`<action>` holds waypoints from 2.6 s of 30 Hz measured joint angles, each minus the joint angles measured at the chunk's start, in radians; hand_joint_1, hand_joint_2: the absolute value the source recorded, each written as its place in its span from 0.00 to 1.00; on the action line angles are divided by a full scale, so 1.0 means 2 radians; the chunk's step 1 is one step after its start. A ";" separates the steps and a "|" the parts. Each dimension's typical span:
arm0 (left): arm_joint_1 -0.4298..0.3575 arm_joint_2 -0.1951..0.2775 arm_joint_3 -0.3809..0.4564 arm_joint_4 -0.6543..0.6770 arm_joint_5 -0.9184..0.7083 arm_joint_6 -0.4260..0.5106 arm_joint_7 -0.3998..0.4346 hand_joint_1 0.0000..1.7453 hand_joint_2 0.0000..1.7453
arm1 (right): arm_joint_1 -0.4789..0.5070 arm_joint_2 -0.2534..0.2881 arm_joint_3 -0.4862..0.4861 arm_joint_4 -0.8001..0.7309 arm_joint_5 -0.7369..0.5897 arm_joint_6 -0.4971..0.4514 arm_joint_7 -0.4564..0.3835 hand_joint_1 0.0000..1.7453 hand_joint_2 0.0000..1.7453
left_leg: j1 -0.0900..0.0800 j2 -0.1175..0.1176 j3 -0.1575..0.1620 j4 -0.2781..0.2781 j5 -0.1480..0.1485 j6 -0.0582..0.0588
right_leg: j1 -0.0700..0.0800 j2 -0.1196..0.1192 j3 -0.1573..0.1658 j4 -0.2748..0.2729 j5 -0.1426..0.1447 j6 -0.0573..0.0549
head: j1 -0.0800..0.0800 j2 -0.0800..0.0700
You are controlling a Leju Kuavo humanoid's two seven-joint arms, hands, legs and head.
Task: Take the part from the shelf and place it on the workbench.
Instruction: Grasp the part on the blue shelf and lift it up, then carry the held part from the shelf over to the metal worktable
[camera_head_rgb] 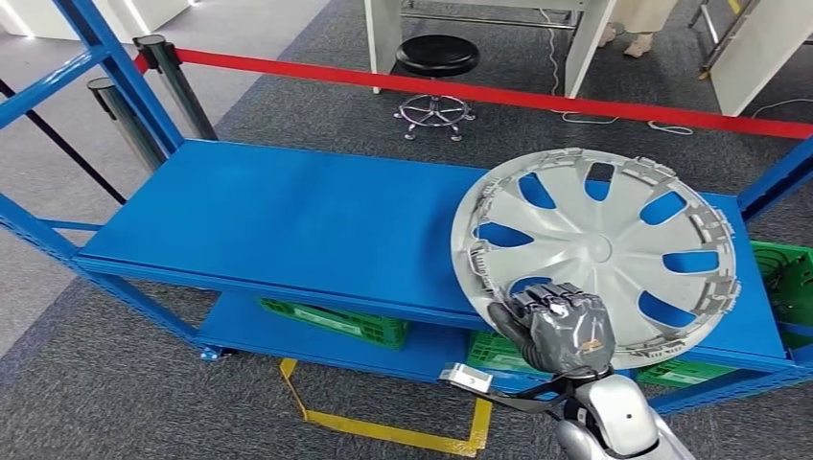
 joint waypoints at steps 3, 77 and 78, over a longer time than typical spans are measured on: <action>-0.002 -0.001 0.002 0.000 0.000 -0.002 0.000 0.00 1.00 | 0.001 -0.003 0.002 0.000 -0.001 0.001 0.000 1.00 1.00 | 0.001 0.001 -0.011 -0.003 0.010 0.004 | -0.001 0.000 -0.023 0.076 -0.056 0.006 | 0.001 0.000; -0.004 0.012 0.031 -0.004 -0.005 -0.026 0.013 0.00 1.00 | -0.064 -0.034 0.039 0.050 -0.032 0.042 -0.020 1.00 1.00 | -0.003 -0.033 -0.015 0.031 -0.029 -0.015 | -0.006 0.007 0.024 -0.028 0.010 -0.011 | 0.000 0.000; -0.005 0.012 0.033 -0.004 -0.003 -0.025 0.015 0.00 1.00 | -0.069 -0.034 0.042 0.055 -0.033 0.042 -0.022 1.00 1.00 | -0.001 -0.022 -0.026 0.057 -0.042 -0.020 | -0.006 0.001 0.025 -0.028 0.011 -0.013 | -0.002 0.000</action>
